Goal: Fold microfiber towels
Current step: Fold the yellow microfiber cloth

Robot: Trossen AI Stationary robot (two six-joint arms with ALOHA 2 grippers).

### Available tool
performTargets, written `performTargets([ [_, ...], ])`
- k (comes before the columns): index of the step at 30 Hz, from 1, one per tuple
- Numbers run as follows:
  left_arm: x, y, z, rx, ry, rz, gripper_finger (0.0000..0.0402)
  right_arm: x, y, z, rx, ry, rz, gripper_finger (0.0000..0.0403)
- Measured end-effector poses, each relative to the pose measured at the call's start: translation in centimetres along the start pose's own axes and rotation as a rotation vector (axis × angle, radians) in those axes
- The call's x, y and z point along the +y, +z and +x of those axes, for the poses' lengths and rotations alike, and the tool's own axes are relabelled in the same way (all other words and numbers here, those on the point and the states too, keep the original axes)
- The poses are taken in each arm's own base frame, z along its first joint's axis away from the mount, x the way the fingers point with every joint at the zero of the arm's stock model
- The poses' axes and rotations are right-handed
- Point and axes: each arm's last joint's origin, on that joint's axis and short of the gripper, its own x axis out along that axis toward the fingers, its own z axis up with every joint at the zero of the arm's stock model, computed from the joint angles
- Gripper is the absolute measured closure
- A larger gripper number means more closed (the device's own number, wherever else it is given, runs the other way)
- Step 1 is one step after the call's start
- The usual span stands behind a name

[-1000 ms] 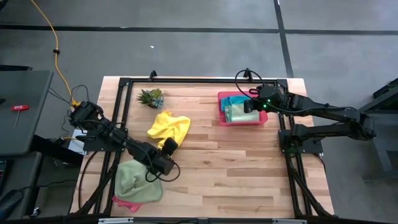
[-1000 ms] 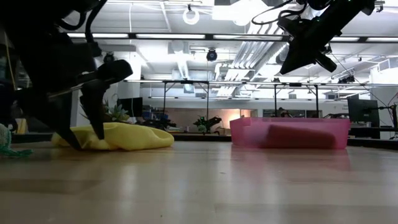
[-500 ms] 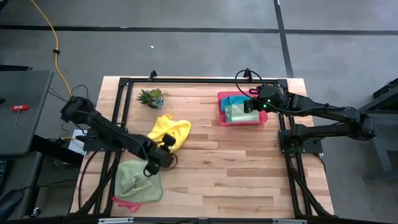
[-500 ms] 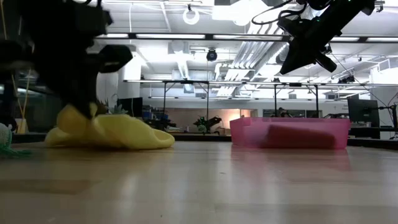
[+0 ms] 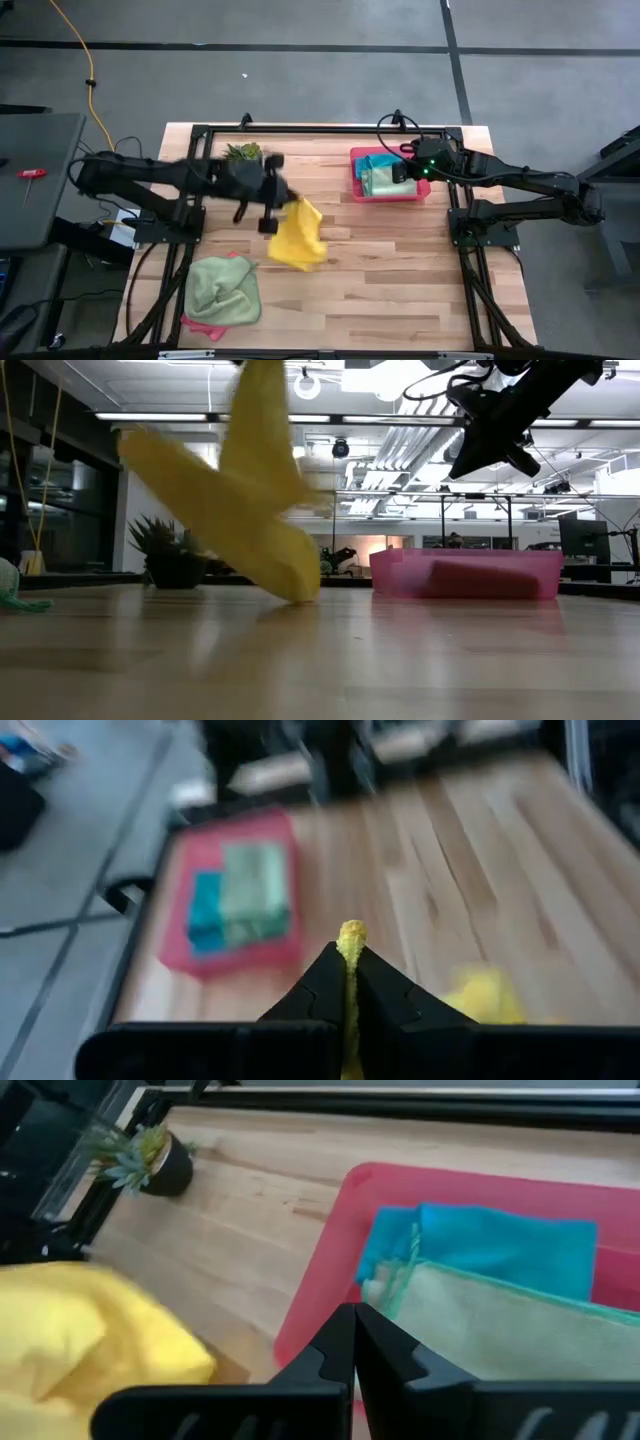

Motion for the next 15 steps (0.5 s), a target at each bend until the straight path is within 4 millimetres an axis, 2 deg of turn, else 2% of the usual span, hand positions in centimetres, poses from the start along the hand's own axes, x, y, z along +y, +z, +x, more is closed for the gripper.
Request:
performTargets([
  [3, 2.0, 1.6, -0.7, -0.084, 0.043, -0.044, 0.0401, 0.1, -0.1, 0.0, 0.031, 0.031, -0.004, 0.0402],
  [8, 3.9, 1.5, -0.6, -0.09, 0.101, -0.101, 0.0401, 0.5, -0.5, -0.1, 0.086, 0.091, -0.056, 0.0402],
  [10, 4.2, 1.1, -0.1, -0.057, 0.102, -0.132, 0.0401, 0.8, -0.7, -0.2, 0.106, 0.124, -0.077, 0.0402],
  [15, 3.1, 0.2, 1.2, 0.047, -0.013, -0.159, 0.0401, 1.9, -1.4, -0.5, 0.153, 0.227, -0.136, 0.0402],
])
